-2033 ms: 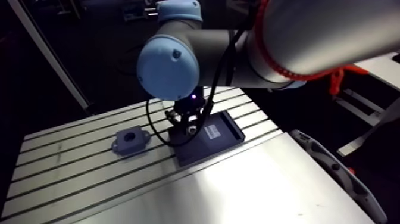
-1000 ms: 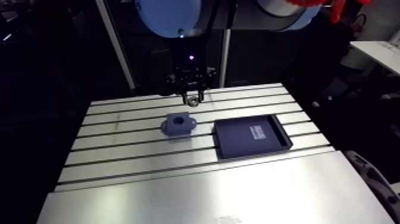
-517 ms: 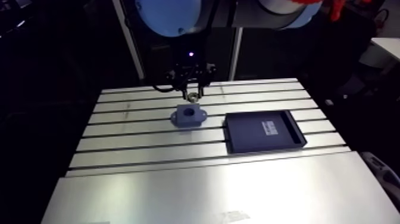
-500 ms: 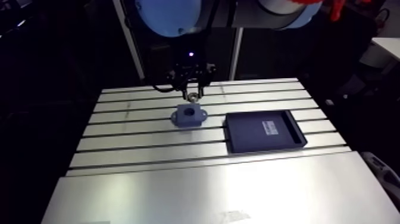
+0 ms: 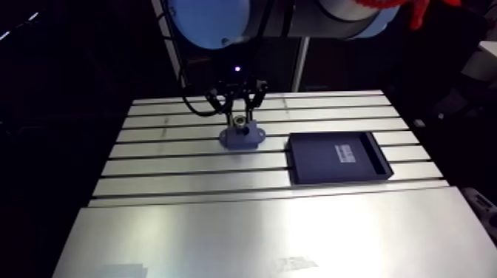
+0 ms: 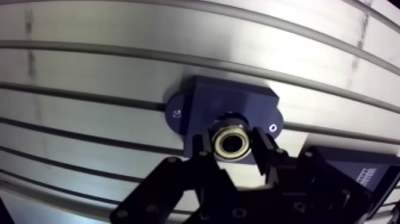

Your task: Pick up the bearing and press it into the housing until flush.

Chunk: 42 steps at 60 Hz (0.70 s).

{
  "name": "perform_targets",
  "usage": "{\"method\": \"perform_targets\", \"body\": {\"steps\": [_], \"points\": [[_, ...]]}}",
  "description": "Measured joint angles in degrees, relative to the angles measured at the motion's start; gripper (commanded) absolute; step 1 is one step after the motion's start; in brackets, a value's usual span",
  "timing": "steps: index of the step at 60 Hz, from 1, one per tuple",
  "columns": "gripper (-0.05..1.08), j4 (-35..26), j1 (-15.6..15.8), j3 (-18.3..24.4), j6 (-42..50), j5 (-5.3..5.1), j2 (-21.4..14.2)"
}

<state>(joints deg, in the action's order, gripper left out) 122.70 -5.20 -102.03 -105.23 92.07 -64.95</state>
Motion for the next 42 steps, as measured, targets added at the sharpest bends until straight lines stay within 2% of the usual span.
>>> {"method": "perform_targets", "body": {"steps": [42], "points": [[0.64,2.58,-0.27,-1.05,-0.89,-0.09,0.54]]}}
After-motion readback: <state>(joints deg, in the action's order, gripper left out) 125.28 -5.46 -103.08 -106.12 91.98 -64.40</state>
